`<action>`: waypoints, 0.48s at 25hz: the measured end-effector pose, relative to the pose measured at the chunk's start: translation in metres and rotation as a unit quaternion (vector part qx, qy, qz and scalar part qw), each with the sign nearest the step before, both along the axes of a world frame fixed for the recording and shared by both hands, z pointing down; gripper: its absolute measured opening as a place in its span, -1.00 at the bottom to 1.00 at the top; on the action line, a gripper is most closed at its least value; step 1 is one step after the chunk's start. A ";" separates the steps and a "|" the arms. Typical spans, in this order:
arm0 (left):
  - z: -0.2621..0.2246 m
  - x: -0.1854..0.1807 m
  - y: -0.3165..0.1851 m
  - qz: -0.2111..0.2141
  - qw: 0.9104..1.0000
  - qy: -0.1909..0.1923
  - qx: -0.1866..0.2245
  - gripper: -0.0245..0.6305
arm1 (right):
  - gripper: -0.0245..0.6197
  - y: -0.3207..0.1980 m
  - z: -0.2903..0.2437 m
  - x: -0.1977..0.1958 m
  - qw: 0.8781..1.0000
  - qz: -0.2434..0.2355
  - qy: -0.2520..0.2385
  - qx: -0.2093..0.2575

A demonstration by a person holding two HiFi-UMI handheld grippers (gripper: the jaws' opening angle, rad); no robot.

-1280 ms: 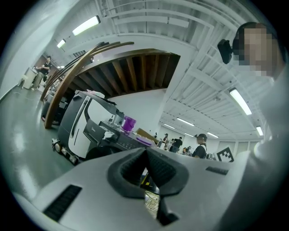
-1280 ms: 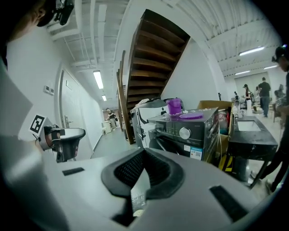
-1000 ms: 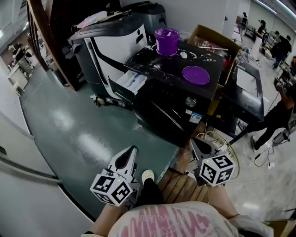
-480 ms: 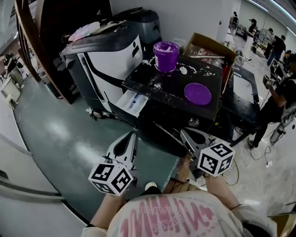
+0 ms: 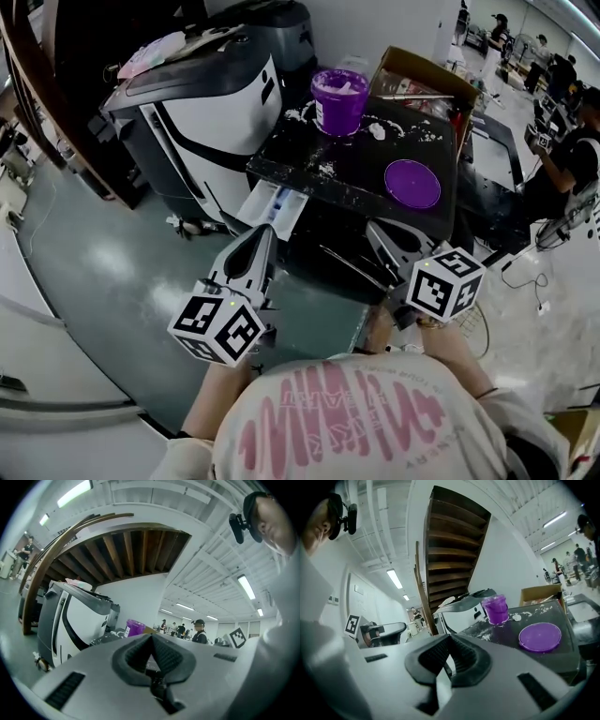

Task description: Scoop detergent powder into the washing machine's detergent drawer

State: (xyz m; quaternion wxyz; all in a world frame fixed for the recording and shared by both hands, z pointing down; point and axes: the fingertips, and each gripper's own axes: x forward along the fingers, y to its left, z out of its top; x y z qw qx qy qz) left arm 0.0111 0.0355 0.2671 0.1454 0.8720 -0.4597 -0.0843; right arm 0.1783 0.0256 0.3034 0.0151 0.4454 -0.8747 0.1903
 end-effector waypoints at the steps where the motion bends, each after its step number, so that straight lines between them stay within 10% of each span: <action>1: -0.003 -0.002 -0.006 0.004 1.000 0.003 -0.005 -0.92 | -0.93 -0.003 -0.003 -0.002 1.000 0.002 0.002 -0.004; 12: -0.007 0.015 -0.029 0.069 0.997 0.017 -0.029 -0.92 | -0.93 -0.016 0.009 0.001 0.997 0.039 0.000 -0.060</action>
